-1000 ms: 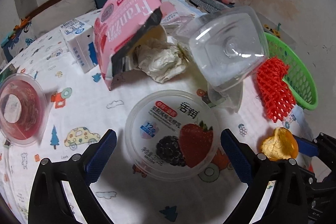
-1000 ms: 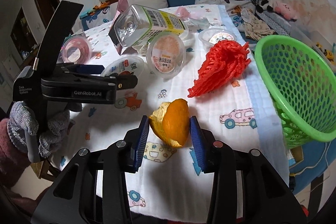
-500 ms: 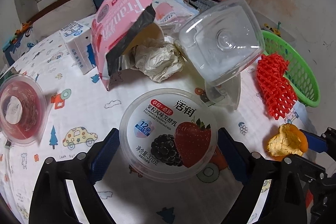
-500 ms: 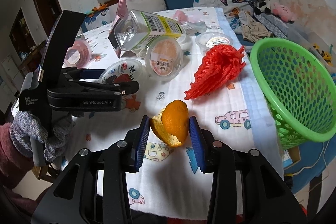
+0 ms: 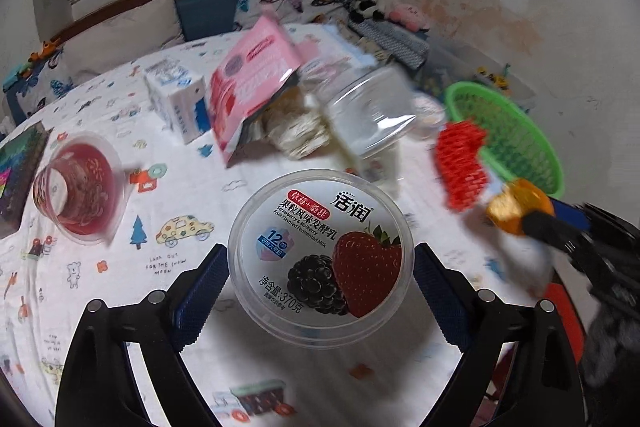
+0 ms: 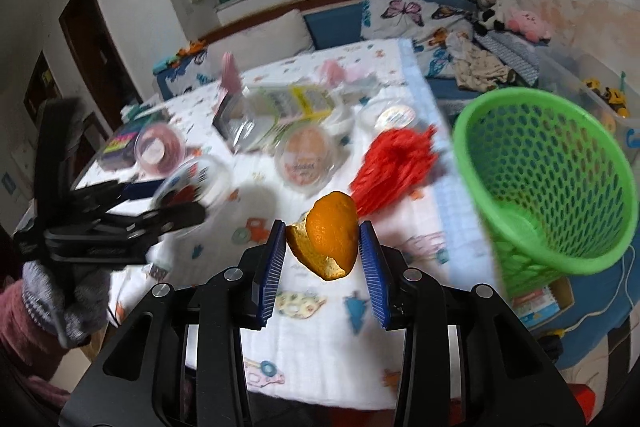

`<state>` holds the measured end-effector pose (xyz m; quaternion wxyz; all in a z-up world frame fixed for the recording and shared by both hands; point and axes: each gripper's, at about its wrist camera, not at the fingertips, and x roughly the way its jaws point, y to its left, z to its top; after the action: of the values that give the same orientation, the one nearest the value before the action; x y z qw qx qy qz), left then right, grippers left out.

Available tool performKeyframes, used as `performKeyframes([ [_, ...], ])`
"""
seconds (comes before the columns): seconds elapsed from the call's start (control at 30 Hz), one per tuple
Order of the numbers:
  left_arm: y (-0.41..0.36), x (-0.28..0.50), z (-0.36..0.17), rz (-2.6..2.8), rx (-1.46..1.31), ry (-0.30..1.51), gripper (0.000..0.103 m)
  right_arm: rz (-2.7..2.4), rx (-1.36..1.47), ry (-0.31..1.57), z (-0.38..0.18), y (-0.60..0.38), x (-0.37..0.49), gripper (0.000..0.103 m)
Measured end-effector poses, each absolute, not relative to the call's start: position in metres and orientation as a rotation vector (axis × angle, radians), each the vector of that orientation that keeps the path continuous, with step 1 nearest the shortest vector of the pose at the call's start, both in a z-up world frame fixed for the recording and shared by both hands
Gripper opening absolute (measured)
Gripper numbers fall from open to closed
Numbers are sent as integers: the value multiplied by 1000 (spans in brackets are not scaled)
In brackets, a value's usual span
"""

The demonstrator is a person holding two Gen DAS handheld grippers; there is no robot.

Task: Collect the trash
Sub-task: 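Carry the orange peel over the green basket and open the right gripper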

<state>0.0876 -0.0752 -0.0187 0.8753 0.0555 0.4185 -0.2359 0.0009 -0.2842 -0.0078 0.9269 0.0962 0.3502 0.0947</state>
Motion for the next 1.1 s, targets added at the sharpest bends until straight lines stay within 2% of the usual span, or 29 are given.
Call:
performKeyframes([
  [0.27,-114,86,18,-601,94,817,89,-5,230,659,1,-355,9,39],
  [0.6,-194,114,38,-675,111,809,89,-190,245,719,-32,-435,29,42],
  [0.73,-226,120,41,-704,126,812,89,-211,280,715,-38,-454,30,57],
  [0.9,-267,124,43,-749,171,805,89,-213,295,706,-36,-464,23,59],
  [1.1,-314,138,30,-784,210,839,89,-234,276,692,-32,-467,6,66],
])
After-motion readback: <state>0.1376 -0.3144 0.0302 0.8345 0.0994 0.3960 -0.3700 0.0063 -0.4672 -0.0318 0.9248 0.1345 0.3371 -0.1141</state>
